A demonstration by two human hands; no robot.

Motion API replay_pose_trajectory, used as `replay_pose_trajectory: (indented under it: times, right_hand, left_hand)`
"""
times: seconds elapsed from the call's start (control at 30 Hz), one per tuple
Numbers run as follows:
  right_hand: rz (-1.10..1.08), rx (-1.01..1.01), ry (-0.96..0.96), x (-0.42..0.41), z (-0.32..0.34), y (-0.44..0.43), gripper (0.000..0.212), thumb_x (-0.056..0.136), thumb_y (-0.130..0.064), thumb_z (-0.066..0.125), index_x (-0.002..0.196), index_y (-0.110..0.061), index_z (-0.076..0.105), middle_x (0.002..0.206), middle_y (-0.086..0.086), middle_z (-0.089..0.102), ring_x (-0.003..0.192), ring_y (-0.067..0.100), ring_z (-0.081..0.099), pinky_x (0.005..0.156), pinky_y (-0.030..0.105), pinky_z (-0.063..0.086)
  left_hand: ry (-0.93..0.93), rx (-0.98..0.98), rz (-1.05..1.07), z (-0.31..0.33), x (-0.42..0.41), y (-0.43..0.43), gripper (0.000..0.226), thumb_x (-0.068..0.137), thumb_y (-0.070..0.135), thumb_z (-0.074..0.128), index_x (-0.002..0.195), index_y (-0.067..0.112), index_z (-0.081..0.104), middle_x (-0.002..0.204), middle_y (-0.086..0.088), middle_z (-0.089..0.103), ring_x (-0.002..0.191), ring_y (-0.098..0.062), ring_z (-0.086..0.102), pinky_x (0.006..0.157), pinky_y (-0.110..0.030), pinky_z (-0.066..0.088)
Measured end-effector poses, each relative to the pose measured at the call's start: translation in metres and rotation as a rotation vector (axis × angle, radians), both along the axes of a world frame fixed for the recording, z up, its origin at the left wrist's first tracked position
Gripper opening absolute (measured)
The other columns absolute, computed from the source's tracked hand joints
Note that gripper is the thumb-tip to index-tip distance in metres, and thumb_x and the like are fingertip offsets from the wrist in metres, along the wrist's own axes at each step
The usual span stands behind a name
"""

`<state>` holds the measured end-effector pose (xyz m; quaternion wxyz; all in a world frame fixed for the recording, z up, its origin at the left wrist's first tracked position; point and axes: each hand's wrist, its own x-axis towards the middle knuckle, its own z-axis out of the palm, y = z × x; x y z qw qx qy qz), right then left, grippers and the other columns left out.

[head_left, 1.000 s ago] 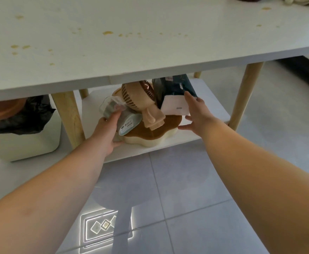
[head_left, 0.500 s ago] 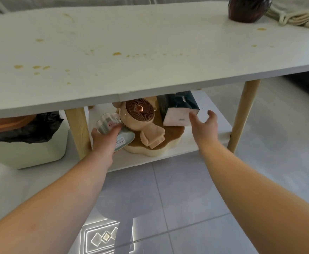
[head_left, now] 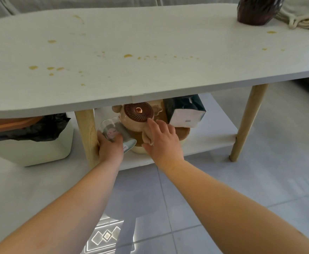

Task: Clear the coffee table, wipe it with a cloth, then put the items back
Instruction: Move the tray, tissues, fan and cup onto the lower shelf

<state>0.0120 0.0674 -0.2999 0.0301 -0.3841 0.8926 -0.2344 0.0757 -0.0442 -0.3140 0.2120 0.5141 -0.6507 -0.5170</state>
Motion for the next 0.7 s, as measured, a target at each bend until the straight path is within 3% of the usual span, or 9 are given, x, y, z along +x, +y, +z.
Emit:
replay_pose_trajectory:
  times: [0.13,0.27,0.4,0.53,0.6,0.7]
  right_hand:
    - [0.014,-0.013,-0.026,-0.001,0.007,-0.018,0.064,0.085,-0.030,0.055,0.138,-0.018,0.023,0.140,0.011,0.036,0.126,0.033,0.029,0.099,0.040,0.035]
    - [0.041,0.015,-0.023,0.005,0.007,-0.034,0.061,0.087,-0.028,0.051,0.139,-0.019,0.021,0.143,0.011,0.030,0.129,0.033,0.024,0.102,0.041,0.030]
    - [0.044,0.021,-0.051,0.006,0.004,-0.037,0.064,0.088,-0.030,0.049,0.141,-0.020,0.015,0.149,0.011,0.020,0.135,0.033,0.014,0.108,0.043,0.023]
    - [0.040,-0.015,-0.079,0.006,0.003,-0.034,0.071,0.085,-0.034,0.053,0.142,-0.024,0.013,0.153,0.009,0.011,0.139,0.031,0.004,0.111,0.045,0.015]
    - [0.033,-0.048,-0.066,0.006,0.002,-0.031,0.069,0.084,-0.037,0.053,0.141,-0.023,0.017,0.153,0.008,0.013,0.139,0.030,0.004,0.112,0.045,0.014]
    - [0.054,-0.020,-0.081,0.005,-0.001,-0.027,0.068,0.083,-0.037,0.056,0.140,-0.025,0.019,0.152,0.006,0.016,0.139,0.030,0.008,0.112,0.045,0.015]
  left_hand:
    - [-0.010,0.042,0.035,-0.005,-0.003,-0.002,0.048,0.095,0.022,0.026,0.141,0.009,0.016,0.149,-0.016,0.025,0.134,-0.033,0.026,0.107,-0.038,0.023]
    - [-0.007,0.167,0.086,-0.013,-0.002,-0.005,0.044,0.095,0.020,0.026,0.135,0.003,0.024,0.144,-0.018,0.033,0.130,-0.033,0.033,0.108,-0.040,0.026]
    - [0.074,0.204,0.054,-0.009,0.001,-0.003,0.031,0.096,0.026,0.027,0.120,0.015,0.042,0.132,-0.013,0.041,0.123,-0.024,0.038,0.098,-0.032,0.028]
    - [0.087,0.068,0.027,-0.008,0.001,0.003,0.050,0.095,0.027,0.033,0.140,0.012,0.017,0.149,-0.011,0.027,0.135,-0.026,0.028,0.105,-0.030,0.024]
    - [0.091,0.049,0.040,-0.009,0.001,0.004,0.053,0.094,0.028,0.036,0.141,0.012,0.016,0.151,-0.010,0.023,0.137,-0.024,0.023,0.111,-0.032,0.018]
    - [-0.006,-0.100,-0.027,-0.008,0.000,0.007,0.059,0.091,0.027,0.042,0.140,0.007,0.016,0.149,-0.017,0.023,0.136,-0.031,0.024,0.113,-0.046,0.019]
